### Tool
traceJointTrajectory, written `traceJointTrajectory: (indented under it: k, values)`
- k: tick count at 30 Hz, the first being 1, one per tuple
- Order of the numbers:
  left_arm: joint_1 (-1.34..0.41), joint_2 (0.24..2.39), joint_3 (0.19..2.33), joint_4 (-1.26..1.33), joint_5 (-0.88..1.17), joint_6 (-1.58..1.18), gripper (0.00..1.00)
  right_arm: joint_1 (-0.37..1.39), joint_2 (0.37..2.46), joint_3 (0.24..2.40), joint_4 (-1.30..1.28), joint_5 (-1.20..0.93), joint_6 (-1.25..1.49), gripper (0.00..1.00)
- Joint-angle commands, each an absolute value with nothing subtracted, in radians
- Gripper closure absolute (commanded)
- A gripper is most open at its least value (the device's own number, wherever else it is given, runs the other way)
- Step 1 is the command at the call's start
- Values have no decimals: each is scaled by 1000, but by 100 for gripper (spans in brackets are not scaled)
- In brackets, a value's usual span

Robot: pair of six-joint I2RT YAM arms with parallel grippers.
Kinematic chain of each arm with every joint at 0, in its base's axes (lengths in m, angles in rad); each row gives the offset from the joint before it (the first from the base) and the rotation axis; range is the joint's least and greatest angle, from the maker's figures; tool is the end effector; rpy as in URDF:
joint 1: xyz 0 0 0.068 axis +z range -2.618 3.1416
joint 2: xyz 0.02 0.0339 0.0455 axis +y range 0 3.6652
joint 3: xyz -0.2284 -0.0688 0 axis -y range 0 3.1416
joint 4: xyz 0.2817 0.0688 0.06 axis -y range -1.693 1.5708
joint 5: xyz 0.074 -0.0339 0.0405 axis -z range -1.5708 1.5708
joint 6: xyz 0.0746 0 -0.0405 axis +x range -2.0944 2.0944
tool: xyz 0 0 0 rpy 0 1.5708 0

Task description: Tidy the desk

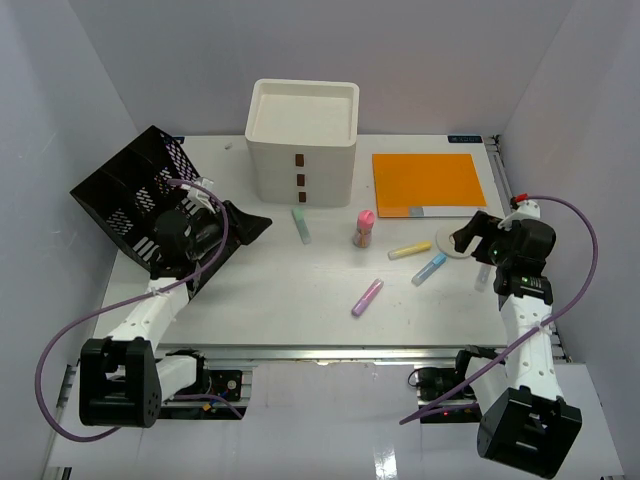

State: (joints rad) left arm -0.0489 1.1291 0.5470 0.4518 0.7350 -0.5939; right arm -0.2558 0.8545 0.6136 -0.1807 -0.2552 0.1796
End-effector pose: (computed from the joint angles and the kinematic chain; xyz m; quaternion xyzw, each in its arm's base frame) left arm 0.3161 -0.0656 0.1984 0.0394 0.7394 -0.4507 0.4987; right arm 0.2866 -0.0555 0.2170 0.1123 0.8279 0.0862 0.5428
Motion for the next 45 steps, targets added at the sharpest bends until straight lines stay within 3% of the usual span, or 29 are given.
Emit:
traceJointTrajectory:
  k: [1,8,14,20,32,45]
  values:
    - [-84,1160,593,485,779,-619,2,-261,821,647,-169,-412,135,10]
    - [-202,1230,680,439,652,-573,2,-259,668,492,-113,-760,-193,10]
    - [-220,1331,798,402,582,-585,2,-259,699,529,-181,-808,-226,10]
    - [-236,1433,958,339,467,-520,3,-251,711,557,-287,-997,-352,10]
    - [-343,1732,1326,132,200,-420,24,-252,676,551,-270,-974,-382,10]
    - [-410,1804,1454,64,-53,-374,41,-250,683,546,-268,-999,-377,10]
